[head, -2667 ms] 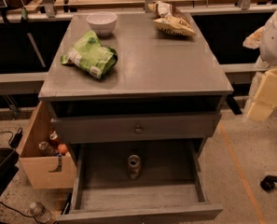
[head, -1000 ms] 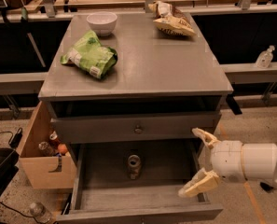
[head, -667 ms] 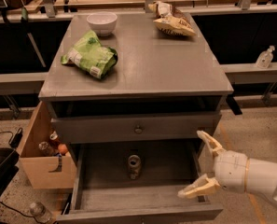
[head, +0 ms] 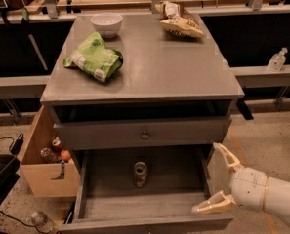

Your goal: Pick orange can from middle drawer and place on counter

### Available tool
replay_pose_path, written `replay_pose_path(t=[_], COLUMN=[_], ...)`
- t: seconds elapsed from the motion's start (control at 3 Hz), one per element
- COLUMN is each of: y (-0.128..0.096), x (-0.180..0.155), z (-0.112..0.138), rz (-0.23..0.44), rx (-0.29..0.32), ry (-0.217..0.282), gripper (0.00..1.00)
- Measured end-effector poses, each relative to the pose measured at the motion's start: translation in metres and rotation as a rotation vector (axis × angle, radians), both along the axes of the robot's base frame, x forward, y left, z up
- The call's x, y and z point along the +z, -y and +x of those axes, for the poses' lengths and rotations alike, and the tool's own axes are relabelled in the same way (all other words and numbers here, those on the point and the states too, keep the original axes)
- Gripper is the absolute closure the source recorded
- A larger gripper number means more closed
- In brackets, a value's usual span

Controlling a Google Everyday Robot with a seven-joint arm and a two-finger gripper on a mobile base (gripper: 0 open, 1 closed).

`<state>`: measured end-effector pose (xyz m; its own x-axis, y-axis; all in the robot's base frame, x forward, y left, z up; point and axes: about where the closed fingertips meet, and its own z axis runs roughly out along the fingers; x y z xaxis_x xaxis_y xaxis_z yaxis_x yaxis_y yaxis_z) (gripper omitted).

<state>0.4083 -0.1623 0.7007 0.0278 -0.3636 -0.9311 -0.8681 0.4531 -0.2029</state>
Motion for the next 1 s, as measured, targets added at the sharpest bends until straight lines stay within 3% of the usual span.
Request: replay_pose_path(t=[0.33, 0.67, 1.0], y=[-0.01, -0.018, -0.041], x=[-0.026, -0.052, -0.085], z=[0.003, 0.005, 0.015], rz=[0.025, 0.106, 0.168], rx=[0.002, -0.022, -0.025], ry=[-0.035, -0.043, -0.063], gripper=[0.0, 0.0, 0.0])
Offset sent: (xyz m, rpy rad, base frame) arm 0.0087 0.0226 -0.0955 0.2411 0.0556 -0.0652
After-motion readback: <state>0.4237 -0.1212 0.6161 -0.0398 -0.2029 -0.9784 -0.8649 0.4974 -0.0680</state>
